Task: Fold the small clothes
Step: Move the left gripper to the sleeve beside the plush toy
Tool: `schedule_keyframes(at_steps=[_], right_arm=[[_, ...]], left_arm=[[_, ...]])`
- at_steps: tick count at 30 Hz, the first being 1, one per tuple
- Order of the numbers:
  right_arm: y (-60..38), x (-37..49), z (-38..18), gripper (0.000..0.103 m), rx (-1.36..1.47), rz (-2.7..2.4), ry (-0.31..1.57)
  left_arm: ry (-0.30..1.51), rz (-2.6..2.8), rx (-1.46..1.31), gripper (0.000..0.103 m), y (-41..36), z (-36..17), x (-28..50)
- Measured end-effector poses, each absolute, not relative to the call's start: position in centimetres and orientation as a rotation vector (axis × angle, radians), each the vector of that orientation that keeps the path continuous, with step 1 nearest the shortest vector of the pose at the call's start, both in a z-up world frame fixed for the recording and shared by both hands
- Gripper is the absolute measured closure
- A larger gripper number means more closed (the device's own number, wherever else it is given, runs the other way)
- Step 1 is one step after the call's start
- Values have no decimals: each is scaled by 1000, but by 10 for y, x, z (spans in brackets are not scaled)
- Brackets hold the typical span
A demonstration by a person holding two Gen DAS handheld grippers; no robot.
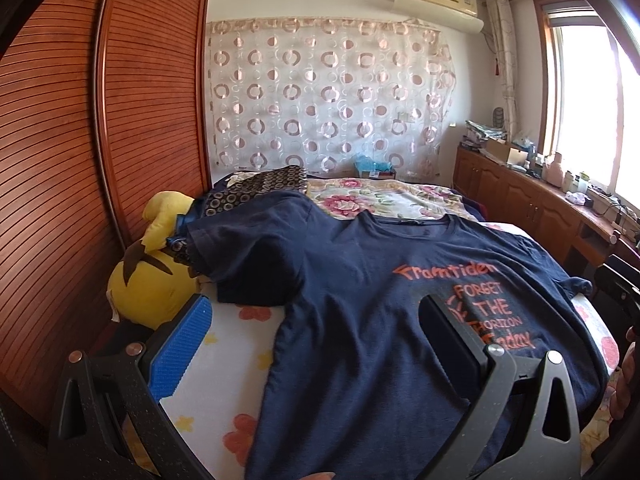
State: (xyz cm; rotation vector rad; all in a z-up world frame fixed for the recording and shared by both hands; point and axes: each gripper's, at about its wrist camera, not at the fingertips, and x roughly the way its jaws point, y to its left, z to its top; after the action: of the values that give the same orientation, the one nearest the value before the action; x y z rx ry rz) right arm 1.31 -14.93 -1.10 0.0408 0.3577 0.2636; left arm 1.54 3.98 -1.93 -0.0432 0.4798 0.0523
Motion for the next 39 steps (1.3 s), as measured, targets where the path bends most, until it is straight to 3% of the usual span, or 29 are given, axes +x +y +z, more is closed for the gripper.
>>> schedule_keyframes(at_steps=[27, 33, 39], right_arm=[[-144, 61, -17, 5, -59, 569, 537], [-138, 81, -9, 21, -72, 640, 554], [-145, 84, -10, 22, -84, 674, 552]], left_arm=[[625, -54, -76, 0, 152, -21, 78], [675, -112, -127, 23, 172, -25, 116], [709, -120, -217, 32, 190, -35, 158]])
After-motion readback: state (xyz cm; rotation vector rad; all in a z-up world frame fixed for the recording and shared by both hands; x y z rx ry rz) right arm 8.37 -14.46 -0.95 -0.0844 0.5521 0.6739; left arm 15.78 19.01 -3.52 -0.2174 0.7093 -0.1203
